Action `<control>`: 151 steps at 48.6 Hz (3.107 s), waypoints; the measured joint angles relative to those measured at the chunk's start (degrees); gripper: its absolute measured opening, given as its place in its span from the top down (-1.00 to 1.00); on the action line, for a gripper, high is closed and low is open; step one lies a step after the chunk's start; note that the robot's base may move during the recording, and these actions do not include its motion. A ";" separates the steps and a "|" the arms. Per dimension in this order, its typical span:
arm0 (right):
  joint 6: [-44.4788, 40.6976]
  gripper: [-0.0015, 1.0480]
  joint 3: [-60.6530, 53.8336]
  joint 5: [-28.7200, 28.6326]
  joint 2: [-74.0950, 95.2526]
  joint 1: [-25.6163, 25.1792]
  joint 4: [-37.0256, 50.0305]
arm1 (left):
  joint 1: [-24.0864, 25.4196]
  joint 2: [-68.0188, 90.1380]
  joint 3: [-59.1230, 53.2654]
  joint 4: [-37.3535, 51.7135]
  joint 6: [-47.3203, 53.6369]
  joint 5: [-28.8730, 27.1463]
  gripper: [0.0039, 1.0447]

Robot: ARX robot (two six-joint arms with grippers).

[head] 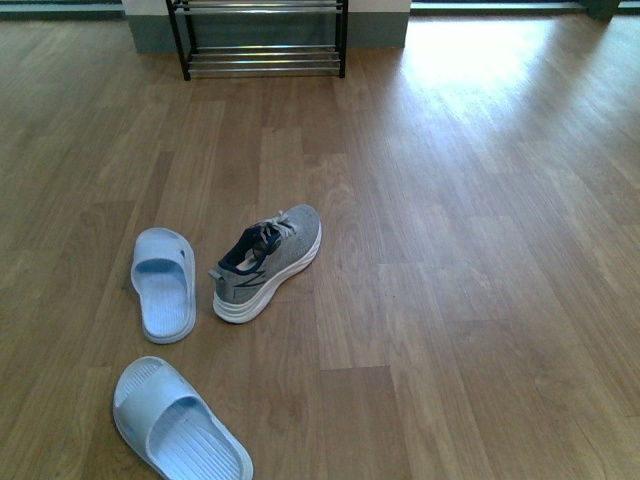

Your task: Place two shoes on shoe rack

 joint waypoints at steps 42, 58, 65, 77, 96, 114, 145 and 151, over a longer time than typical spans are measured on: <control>0.00 -0.82 0.00 -0.24 0.04 -0.02 0.00 | -0.09 0.17 0.09 -0.02 -0.02 -0.13 0.95; 0.00 -0.82 -0.02 -0.20 0.04 -0.02 0.00 | -0.11 0.15 0.09 -0.02 0.00 -0.11 0.95; 0.00 -0.82 -0.02 -0.20 0.04 -0.02 0.00 | -0.09 0.15 0.09 -0.02 0.00 -0.09 0.95; 0.00 -0.82 0.00 -0.09 0.07 -0.02 0.00 | -0.09 0.22 0.11 -0.02 -0.02 -0.15 0.95; 8.96 -0.82 2.19 -8.55 16.46 -1.92 1.29 | -0.11 0.22 0.11 -0.02 0.00 -0.13 0.95; 1.62 -0.82 26.45 -8.96 98.36 -3.08 34.91 | -0.11 0.22 0.11 -0.02 0.00 -0.09 0.95; 16.04 -0.82 48.52 -10.86 143.73 3.58 28.83 | -0.11 0.22 0.11 -0.02 0.00 -0.09 0.95; 19.63 -0.82 51.65 -11.61 147.05 4.17 27.08 | -0.11 0.22 0.11 -0.02 0.00 -0.09 0.95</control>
